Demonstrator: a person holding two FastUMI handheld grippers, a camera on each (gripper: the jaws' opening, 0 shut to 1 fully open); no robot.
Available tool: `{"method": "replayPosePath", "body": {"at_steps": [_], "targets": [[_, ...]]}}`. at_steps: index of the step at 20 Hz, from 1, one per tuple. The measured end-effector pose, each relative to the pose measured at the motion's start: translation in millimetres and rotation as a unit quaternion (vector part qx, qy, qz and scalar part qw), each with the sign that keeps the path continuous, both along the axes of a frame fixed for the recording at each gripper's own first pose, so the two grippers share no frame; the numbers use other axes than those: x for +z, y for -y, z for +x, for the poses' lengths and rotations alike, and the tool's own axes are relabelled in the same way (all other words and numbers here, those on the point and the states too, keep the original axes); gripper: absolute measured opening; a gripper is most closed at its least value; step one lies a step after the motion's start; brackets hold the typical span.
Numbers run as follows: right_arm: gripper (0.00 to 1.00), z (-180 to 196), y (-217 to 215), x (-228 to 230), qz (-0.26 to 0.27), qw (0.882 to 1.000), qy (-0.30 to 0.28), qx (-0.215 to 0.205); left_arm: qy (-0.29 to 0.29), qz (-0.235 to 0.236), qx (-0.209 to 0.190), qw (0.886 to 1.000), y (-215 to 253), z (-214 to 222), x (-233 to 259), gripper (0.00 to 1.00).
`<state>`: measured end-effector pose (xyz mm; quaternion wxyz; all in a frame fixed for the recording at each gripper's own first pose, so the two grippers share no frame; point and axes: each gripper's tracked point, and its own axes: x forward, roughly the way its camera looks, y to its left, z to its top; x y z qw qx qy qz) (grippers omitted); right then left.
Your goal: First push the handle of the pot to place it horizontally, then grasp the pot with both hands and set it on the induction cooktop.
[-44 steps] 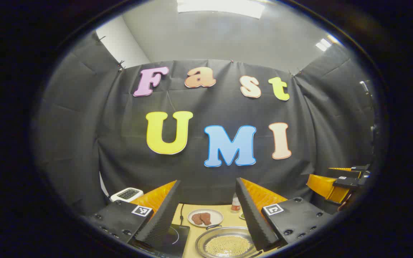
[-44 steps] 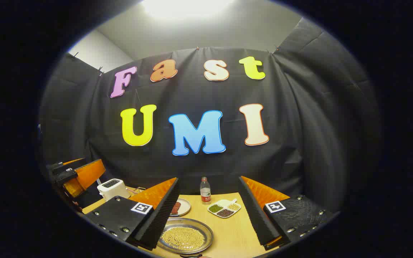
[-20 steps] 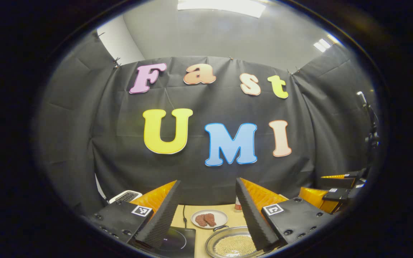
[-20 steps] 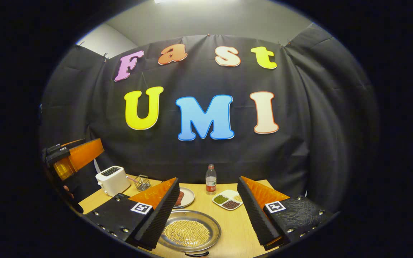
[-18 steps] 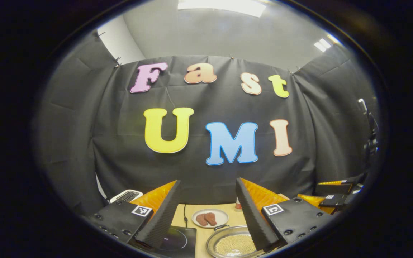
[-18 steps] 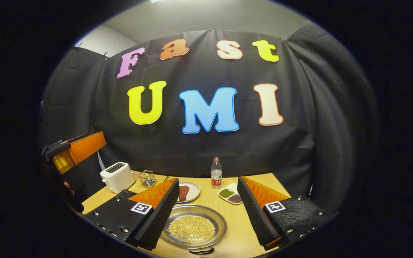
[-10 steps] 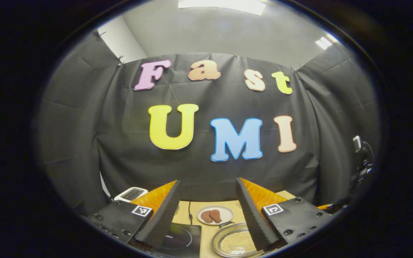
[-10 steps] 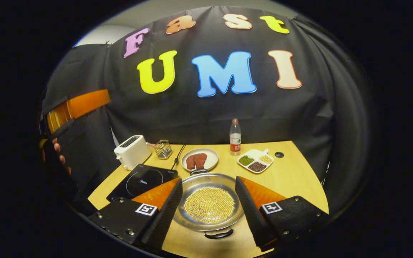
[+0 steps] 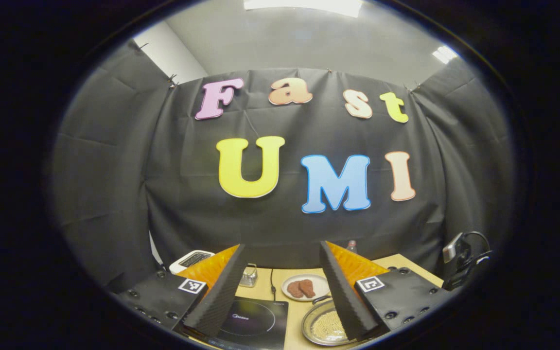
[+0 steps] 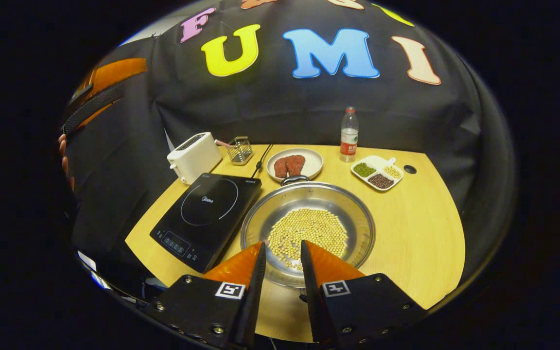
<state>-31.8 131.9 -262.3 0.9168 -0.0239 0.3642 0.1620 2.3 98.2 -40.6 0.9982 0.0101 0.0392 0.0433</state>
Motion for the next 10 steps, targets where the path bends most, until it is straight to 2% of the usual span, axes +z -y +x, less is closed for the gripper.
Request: {"method": "replayPosePath", "body": {"at_steps": [1,3,4,5,8,10], "targets": [[0.43,-2,-2,-5,-0.006,1.000,-0.007,0.007,-0.001,0.000,0.004,1.000,-4,-3,-2,0.97],[0.13,-11,-9,-18,-0.007,0.999,-0.030,0.026,-0.004,0.000,0.011,1.000,-9,-6,-3,0.99],[0.17,-12,-10,-32,-0.015,0.999,-0.038,0.032,-0.005,0.000,0.015,1.000,-13,-8,-4,0.97],[0.07,-14,-10,-40,-0.018,0.998,-0.054,0.034,-0.006,0.001,0.019,1.000,-16,-9,-5,0.97],[0.01,-27,-7,-64,-0.009,0.994,-0.102,0.034,-0.008,0.000,0.027,1.000,-21,-14,-7,0.97],[0.01,-38,-4,-67,-0.015,0.992,-0.121,0.029,-0.009,0.000,0.031,0.999,-24,-15,-6,0.97]]}}
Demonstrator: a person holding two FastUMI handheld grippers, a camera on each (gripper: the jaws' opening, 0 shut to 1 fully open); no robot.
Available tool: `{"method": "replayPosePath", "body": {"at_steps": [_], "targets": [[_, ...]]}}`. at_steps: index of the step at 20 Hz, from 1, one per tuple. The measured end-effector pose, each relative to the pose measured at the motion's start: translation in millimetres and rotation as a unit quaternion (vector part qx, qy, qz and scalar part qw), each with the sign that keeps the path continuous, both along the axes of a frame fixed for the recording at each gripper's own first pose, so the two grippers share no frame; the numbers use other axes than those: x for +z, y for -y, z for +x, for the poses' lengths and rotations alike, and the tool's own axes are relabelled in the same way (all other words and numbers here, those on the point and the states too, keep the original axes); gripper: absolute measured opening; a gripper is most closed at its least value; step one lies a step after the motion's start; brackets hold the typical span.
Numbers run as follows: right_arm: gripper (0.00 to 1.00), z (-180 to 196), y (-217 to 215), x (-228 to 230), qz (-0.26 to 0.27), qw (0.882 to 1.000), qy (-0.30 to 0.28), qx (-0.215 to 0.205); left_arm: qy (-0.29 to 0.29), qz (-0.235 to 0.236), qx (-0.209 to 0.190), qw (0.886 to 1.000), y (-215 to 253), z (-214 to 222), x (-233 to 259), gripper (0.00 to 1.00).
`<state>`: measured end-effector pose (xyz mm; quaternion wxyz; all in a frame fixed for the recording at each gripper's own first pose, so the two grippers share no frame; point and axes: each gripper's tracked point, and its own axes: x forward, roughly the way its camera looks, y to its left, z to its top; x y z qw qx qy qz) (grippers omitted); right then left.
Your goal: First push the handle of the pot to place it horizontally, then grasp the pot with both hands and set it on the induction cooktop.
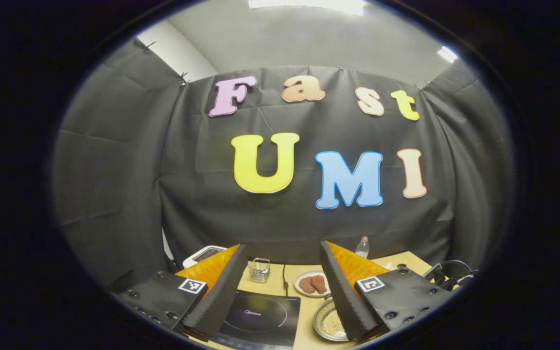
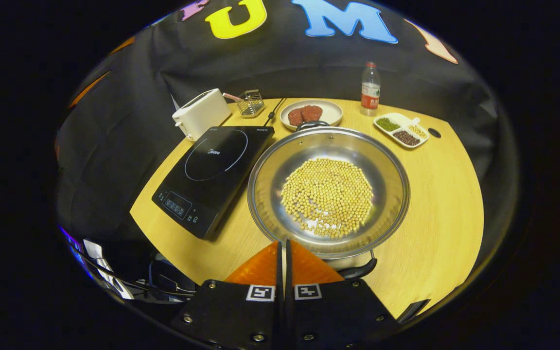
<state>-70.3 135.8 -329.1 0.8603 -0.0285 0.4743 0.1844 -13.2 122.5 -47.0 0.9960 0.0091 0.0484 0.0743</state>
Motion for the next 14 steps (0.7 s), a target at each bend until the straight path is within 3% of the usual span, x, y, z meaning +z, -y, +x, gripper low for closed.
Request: {"method": "replayPosePath", "body": {"at_steps": [6,14], "targets": [[0.01,-18,11,-26,-0.002,0.998,-0.063,-0.010,-0.004,-0.001,0.002,1.000,1,-4,-2,0.97],[0.01,-16,19,-44,-0.009,0.996,-0.081,-0.036,-0.006,0.007,-0.004,1.000,9,-3,-2,0.97]]}}
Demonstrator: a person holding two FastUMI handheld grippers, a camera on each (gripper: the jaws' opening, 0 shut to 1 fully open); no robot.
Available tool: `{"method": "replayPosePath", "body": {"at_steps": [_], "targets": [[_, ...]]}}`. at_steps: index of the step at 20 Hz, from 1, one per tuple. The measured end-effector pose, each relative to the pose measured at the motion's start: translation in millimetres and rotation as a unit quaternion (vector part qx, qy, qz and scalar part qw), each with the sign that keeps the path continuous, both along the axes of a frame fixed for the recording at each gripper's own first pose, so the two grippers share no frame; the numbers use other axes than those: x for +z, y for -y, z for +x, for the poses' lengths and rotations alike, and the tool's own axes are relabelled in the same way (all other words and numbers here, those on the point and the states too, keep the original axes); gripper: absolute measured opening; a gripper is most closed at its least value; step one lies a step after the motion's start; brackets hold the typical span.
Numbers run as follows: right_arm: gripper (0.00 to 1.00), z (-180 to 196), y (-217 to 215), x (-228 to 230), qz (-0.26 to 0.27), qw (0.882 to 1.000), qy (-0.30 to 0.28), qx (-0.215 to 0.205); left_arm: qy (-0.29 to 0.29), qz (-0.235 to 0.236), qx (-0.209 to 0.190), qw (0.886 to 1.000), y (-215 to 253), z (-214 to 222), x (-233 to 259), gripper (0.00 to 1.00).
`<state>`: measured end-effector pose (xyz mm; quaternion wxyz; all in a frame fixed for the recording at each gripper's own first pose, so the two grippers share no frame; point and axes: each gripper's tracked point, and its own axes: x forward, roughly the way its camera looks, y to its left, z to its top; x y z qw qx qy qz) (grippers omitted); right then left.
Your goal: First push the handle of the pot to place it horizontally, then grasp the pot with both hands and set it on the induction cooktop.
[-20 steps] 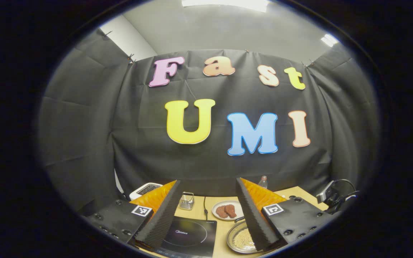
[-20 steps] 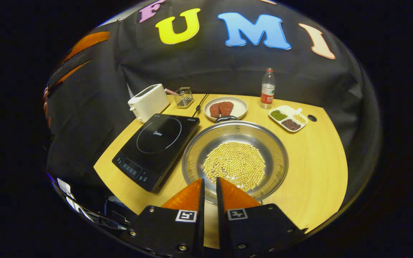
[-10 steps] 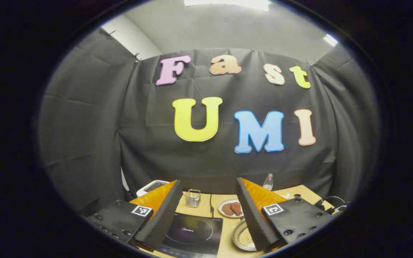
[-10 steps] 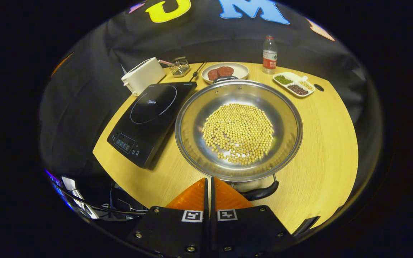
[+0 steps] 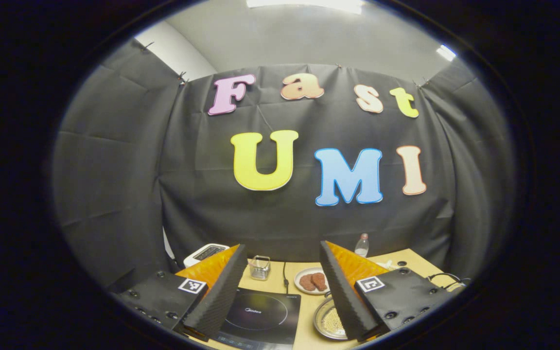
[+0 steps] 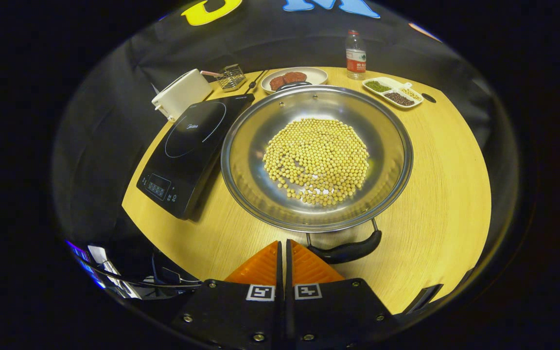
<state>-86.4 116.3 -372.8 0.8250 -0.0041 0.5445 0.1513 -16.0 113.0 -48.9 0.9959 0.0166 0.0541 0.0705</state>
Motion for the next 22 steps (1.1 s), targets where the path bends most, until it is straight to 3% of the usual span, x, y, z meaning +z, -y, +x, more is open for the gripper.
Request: {"method": "replayPosePath", "body": {"at_steps": [10,22], "targets": [[0.01,7,21,-14,-0.006,0.999,-0.001,-0.036,-0.005,0.001,-0.002,1.000,3,3,-4,0.99],[0.01,27,77,-18,-0.040,0.995,0.002,-0.087,0.001,0.005,-0.017,1.000,14,16,0,0.96]]}}
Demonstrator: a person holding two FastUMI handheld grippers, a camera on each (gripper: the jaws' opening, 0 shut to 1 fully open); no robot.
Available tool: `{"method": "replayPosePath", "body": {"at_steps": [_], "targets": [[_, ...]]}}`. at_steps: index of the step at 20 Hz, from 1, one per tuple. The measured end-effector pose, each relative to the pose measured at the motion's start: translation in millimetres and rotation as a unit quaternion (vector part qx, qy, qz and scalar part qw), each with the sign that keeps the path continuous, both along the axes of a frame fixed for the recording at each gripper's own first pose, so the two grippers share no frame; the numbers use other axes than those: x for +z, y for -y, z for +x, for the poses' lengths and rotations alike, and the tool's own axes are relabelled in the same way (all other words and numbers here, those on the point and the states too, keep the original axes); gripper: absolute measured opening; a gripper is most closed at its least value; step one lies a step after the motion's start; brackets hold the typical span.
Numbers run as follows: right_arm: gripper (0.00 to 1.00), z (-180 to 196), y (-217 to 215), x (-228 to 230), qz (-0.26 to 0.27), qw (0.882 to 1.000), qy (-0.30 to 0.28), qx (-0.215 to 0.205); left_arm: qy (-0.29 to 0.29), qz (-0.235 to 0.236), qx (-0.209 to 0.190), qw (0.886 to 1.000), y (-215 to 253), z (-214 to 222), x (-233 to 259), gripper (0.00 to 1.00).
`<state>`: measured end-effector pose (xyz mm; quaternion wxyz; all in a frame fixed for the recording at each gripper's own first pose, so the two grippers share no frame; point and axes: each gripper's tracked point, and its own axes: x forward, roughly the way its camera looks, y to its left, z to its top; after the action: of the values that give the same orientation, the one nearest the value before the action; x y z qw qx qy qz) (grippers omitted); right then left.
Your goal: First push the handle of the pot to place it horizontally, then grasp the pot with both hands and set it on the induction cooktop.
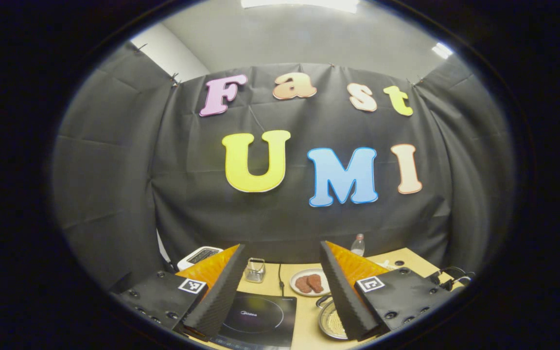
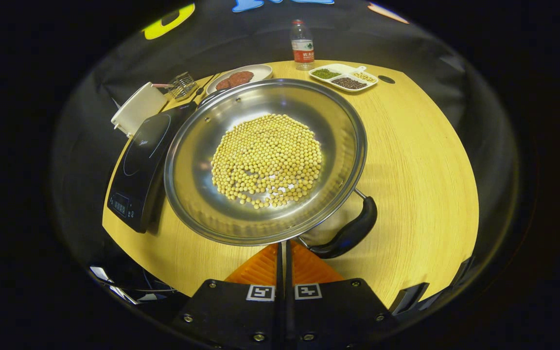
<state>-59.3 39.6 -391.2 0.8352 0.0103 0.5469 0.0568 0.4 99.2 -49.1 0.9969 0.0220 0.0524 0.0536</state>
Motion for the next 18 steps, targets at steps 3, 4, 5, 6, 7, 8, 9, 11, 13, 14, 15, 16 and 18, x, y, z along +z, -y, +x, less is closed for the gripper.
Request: {"method": "replayPosePath", "body": {"at_steps": [3,4,5,6,7,8,9,11,13,14,15,16,18], "targets": [[0.01,6,12,0,-0.002,1.000,-0.001,-0.010,0.005,0.007,-0.002,1.000,2,1,3,0.96],[0.00,8,16,0,-0.004,1.000,0.000,-0.012,0.006,0.008,-0.004,1.000,2,2,5,0.96],[0.01,10,21,0,-0.009,1.000,0.000,-0.014,0.006,0.008,-0.006,1.000,4,3,5,0.96],[0.01,12,26,0,-0.013,1.000,0.001,-0.016,0.008,0.009,-0.007,1.000,5,2,7,0.99],[0.01,15,31,-1,-0.015,1.000,0.001,-0.019,0.009,0.010,-0.007,1.000,4,1,7,0.97],[0.01,16,35,-2,-0.016,1.000,-0.001,-0.025,0.011,0.013,-0.007,1.000,5,2,10,0.97],[0.01,19,40,-2,-0.016,0.999,-0.002,-0.030,0.013,0.016,-0.007,1.000,5,3,11,0.99],[0.01,24,48,-2,-0.017,0.999,-0.003,-0.041,0.014,0.019,-0.010,1.000,6,3,12,0.97],[0.01,30,57,-1,-0.018,0.999,-0.001,-0.048,0.016,0.022,-0.011,1.000,6,3,13,0.97],[0.01,32,61,0,-0.019,0.998,0.000,-0.052,0.015,0.021,-0.011,1.000,7,4,14,0.99],[0.01,35,65,0,-0.020,0.998,0.001,-0.055,0.015,0.020,-0.011,1.000,7,4,12,0.97],[0.01,37,68,1,-0.021,0.998,0.002,-0.058,0.013,0.018,-0.011,1.000,8,4,11,0.99],[0.01,43,76,2,-0.024,0.998,0.004,-0.063,0.011,0.018,-0.012,1.000,9,5,9,0.97]]}}
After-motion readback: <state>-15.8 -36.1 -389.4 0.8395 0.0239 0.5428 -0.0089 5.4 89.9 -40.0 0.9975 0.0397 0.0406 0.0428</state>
